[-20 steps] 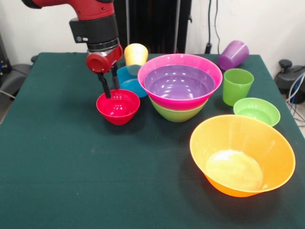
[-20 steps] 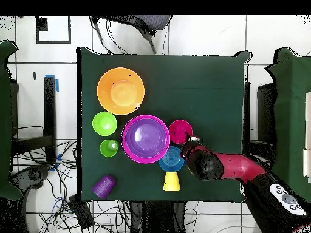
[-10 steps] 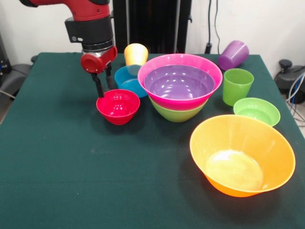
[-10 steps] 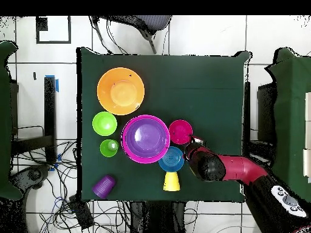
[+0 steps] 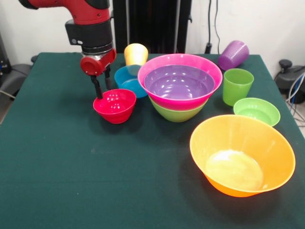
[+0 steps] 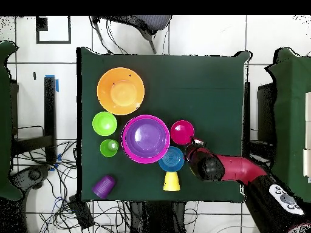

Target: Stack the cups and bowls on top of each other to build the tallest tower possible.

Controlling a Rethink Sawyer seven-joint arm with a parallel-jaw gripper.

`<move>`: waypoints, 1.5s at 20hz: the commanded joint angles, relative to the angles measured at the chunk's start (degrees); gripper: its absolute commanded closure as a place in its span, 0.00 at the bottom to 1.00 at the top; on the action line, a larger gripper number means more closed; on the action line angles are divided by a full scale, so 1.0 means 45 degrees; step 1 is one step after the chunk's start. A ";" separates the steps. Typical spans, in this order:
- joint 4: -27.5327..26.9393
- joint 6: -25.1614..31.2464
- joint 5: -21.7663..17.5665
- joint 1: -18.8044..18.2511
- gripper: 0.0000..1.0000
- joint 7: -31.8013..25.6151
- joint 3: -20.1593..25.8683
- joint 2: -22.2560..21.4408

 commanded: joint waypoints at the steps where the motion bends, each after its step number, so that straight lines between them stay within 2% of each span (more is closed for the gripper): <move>1: -0.1004 0.1542 -0.0928 0.0589 0.00 0.0738 -0.0217 0.0731; 17: -0.1176 0.1438 -0.0979 0.0967 0.00 0.0812 -0.0615 0.0807; 30: -0.1129 0.1785 -0.1318 0.1063 0.00 0.0034 -0.0330 0.0611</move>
